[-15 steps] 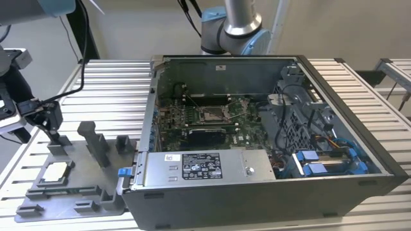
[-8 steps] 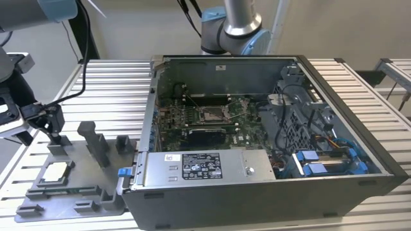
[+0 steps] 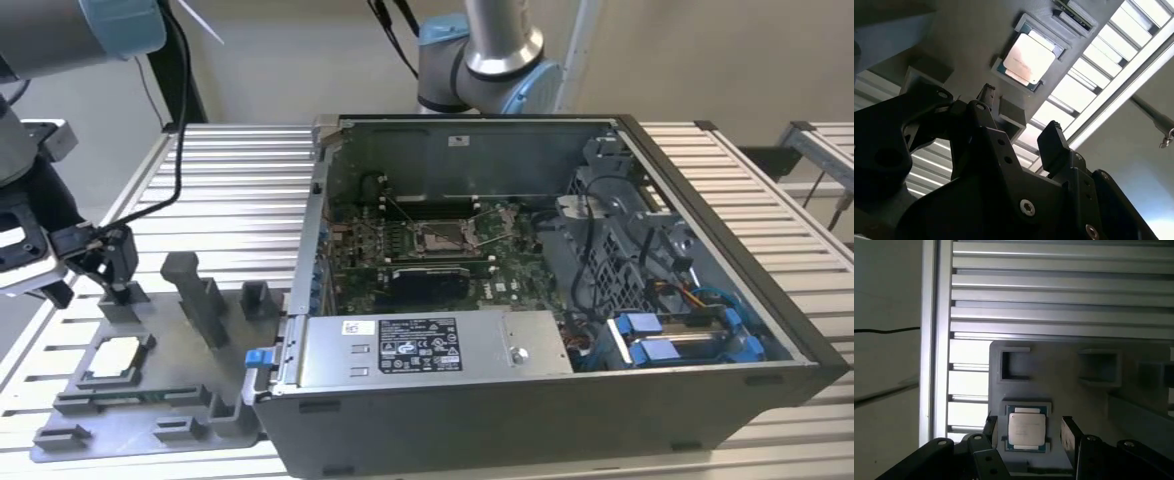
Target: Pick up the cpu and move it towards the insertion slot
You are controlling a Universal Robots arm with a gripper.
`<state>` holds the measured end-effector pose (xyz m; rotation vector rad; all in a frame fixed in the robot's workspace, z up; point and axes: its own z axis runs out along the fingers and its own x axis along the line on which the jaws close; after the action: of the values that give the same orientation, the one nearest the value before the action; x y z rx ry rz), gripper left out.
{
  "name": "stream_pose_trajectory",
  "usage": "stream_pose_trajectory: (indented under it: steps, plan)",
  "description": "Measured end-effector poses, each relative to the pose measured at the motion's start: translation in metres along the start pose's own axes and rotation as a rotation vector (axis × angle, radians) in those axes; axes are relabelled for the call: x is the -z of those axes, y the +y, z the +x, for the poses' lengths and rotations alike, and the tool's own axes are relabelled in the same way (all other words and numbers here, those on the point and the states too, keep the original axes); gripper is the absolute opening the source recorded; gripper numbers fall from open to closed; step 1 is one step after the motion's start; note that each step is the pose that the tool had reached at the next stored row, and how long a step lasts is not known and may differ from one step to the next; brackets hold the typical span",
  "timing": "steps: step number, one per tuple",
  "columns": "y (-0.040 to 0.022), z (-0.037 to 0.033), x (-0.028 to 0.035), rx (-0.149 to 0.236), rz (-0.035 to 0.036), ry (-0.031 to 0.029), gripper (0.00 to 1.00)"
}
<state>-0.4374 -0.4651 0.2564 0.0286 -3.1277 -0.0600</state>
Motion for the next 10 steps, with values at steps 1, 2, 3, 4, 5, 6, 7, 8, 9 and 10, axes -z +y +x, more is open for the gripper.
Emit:
stream_pose_trajectory:
  steps: [1, 2, 3, 4, 5, 6, 7, 8, 9, 10]
  plan:
    - [-0.0004, -0.0002, -0.0007, 0.0, 0.0001, 0.0002, 1.0]
    - [-0.0009, -0.0004, -0.0012, 0.0, 0.0001, 0.0002, 1.0]
    - [-0.0015, -0.0008, -0.0018, 0.0, 0.0002, 0.0003, 1.0]
    - [-0.0021, -0.0012, -0.0023, 0.0, 0.0001, 0.0002, 1.0]
    - [-0.003, -0.0016, -0.0029, 0.0, 0.0001, 0.0002, 1.0]
    - [-0.0038, -0.0019, -0.0034, 0.0, 0.0001, 0.0002, 1.0]
    - [-0.0049, -0.0022, -0.0041, 0.0, 0.0, 0.0001, 1.0]
    - [-0.006, -0.0025, -0.0047, 0.0, 0.0, 0.0, 1.0]
    - [-0.0071, -0.0027, -0.0053, 0.0, 0.0001, 0.0001, 1.0]
    - [-0.0084, -0.0028, -0.006, 0.0, 0.0, 0.0001, 1.0]
